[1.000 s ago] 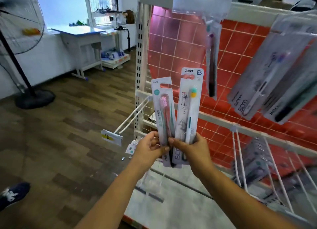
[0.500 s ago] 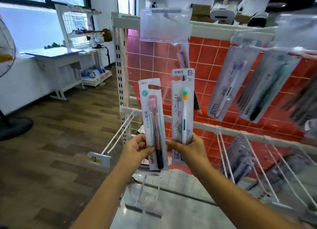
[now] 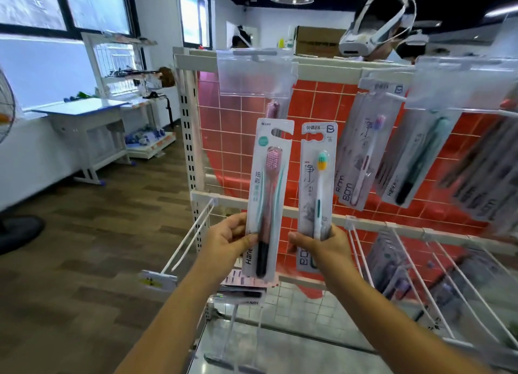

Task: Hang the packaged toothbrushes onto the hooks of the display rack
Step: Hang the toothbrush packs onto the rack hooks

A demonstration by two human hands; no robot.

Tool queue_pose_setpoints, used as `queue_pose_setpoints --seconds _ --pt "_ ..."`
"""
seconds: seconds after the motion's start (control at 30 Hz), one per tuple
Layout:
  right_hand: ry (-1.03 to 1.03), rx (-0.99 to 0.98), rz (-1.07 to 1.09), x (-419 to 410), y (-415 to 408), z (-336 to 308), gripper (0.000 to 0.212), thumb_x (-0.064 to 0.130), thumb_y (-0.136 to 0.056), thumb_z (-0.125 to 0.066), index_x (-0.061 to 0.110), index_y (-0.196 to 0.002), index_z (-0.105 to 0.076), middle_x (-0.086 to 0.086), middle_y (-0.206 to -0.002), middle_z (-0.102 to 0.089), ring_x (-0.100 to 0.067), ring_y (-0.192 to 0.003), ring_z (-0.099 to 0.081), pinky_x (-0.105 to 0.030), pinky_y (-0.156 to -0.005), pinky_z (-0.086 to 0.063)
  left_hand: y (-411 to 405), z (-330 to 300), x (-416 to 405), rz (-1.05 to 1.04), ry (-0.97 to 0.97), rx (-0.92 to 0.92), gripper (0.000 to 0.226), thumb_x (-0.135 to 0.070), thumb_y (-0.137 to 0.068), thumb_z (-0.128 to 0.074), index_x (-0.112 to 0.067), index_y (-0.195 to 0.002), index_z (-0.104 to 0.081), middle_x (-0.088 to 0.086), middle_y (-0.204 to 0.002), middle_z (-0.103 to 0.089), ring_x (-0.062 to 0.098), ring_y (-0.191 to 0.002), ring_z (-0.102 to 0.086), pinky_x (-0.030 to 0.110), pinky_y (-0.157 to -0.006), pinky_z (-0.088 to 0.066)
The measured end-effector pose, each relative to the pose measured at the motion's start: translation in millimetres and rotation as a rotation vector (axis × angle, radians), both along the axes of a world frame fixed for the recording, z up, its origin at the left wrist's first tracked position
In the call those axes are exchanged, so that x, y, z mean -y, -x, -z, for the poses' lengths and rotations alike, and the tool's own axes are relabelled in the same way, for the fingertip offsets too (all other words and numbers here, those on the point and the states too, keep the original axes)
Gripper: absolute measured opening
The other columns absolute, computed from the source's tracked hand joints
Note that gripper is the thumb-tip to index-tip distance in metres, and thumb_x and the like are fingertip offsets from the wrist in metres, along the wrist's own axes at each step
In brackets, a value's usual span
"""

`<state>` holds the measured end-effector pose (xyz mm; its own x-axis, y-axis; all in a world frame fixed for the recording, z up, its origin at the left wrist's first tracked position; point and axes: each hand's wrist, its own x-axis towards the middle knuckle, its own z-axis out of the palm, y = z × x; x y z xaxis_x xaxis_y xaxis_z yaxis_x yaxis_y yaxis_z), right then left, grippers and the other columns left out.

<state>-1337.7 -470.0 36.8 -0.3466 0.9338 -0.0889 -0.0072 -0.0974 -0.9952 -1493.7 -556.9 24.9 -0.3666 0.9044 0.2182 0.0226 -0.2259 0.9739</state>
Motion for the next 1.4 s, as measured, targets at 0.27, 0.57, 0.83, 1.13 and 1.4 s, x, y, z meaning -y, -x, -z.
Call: queue_pose_setpoints --seconds 0.27,0.57,0.83,1.13,1.4 --pt "-0.017 -0.007 0.002 1.0 1.4 0.7 0.022 0.006 -0.074 -0.073 0.013 -0.087 -0.057 -0.006 -0.070 -0.068 -0.009 -0.052 -0.066 -0.016 -0.045 -0.048 1.4 -15.2 -4.6 -0.066 -0.036 0.114 0.028 0.000 -0.085 -0.055 -0.009 -0.110 -0.061 0.008 -0.097 -0.073 0.024 -0.097 -0.068 0.041 -0.085 -0.055" --pt "-0.014 -0.037 0.035 -6.6 -4.3 4.2 0.021 0.006 -0.072 -0.074 0.014 -0.085 -0.058 -0.008 -0.071 -0.070 -0.021 -0.061 -0.070 -0.029 -0.056 -0.058 -5.0 -27.6 -17.3 -0.035 -0.104 0.004 0.036 -0.008 -0.079 -0.059 -0.024 -0.111 -0.061 -0.005 -0.101 -0.072 0.011 -0.104 -0.064 0.031 -0.088 -0.053" --pt "-0.016 -0.047 0.027 -8.8 -5.5 7.6 0.022 0.006 -0.074 -0.073 0.013 -0.090 -0.060 -0.008 -0.079 -0.069 -0.018 -0.066 -0.069 -0.023 -0.053 -0.055 12.0 -42.4 -44.4 -0.217 -0.005 -0.138 0.041 0.004 -0.088 -0.053 -0.005 -0.128 -0.052 0.000 -0.104 -0.066 0.002 -0.089 -0.061 0.008 -0.074 -0.051" --pt "-0.033 -0.051 -0.006 -10.2 -5.7 6.4 0.020 0.004 -0.073 -0.073 0.009 -0.087 -0.059 -0.010 -0.069 -0.067 -0.013 -0.052 -0.066 -0.016 -0.044 -0.047 16.0 -50.5 -78.0 -0.142 0.056 -0.041 0.040 0.003 -0.092 -0.046 -0.011 -0.129 -0.052 -0.007 -0.105 -0.066 0.007 -0.102 -0.061 0.024 -0.089 -0.051" --pt "-0.002 -0.048 0.021 -5.5 -7.9 7.4 0.023 0.004 -0.072 -0.075 0.011 -0.087 -0.059 -0.010 -0.074 -0.069 -0.010 -0.053 -0.066 -0.015 -0.043 -0.046 19.1 -31.2 -78.5 -0.140 0.128 -0.132 0.021 -0.022 -0.093 -0.052 -0.015 -0.111 -0.061 -0.002 -0.098 -0.067 0.013 -0.092 -0.062 0.026 -0.082 -0.049"
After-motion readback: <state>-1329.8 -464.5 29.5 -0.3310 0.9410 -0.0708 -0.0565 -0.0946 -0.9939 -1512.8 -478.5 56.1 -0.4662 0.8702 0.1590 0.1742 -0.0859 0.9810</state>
